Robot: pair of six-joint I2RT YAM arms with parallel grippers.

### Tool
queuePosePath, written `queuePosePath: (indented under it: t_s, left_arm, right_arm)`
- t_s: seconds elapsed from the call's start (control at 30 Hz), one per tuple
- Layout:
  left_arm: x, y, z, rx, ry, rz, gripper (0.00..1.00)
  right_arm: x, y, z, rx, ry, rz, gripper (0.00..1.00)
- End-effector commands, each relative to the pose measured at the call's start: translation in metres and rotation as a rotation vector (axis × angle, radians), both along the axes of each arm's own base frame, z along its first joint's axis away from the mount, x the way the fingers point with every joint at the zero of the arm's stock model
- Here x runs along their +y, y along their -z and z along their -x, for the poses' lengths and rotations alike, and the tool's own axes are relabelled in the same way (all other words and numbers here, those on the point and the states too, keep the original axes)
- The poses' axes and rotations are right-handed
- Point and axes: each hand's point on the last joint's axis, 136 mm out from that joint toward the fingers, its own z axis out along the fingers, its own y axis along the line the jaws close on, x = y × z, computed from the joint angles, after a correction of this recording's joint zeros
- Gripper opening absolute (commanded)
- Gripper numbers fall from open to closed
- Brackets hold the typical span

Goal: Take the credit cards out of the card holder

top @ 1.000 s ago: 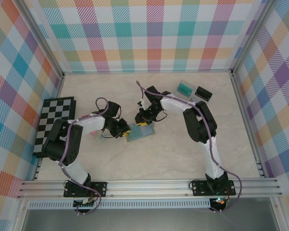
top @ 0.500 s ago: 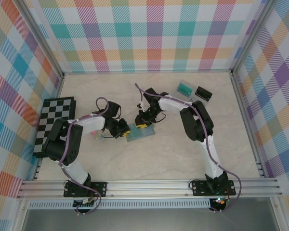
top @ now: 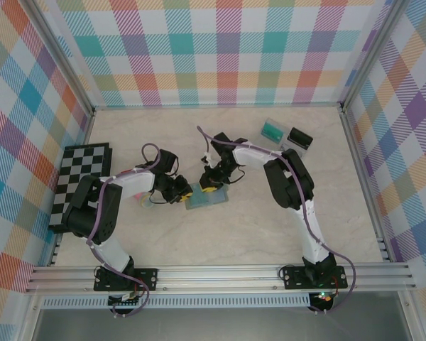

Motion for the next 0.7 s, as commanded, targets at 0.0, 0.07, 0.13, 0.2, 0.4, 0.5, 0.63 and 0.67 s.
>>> queuePosePath:
  t_s: [0.0,0.07,0.13,0.2,0.4,0.5,0.63,0.67]
  left_arm:
    - [0.001,0.007,0.016,0.039,0.029,-0.022,0.19]
    - [0.000,0.000,0.014,0.020,0.031,-0.007,0.21]
    - [-0.001,-0.008,0.013,-0.001,0.035,-0.001,0.23]
    - [0.002,-0.013,0.013,-0.015,0.038,-0.013,0.25]
    - [0.016,-0.017,0.020,-0.016,0.046,-0.087,0.31]
    - [0.016,-0.012,0.026,0.006,0.055,-0.081,0.32]
    - [0.009,-0.006,0.031,0.024,0.074,-0.036,0.32]
    - [0.005,-0.006,0.031,0.023,0.083,-0.018,0.32]
  right_arm:
    - [0.006,-0.010,0.025,0.041,-0.031,-0.034,0.14]
    - [0.006,-0.012,0.027,0.047,-0.022,-0.045,0.13]
    - [0.007,-0.015,0.027,0.045,-0.014,-0.053,0.12]
    - [0.006,-0.016,0.026,0.037,-0.005,-0.047,0.10]
    - [-0.002,-0.010,0.018,0.000,0.031,0.024,0.02]
    - [-0.006,-0.006,0.016,-0.009,0.044,0.061,0.00]
    - [-0.010,0.001,0.016,-0.009,0.056,0.095,0.00]
    - [-0.011,0.003,0.015,-0.008,0.058,0.101,0.00]
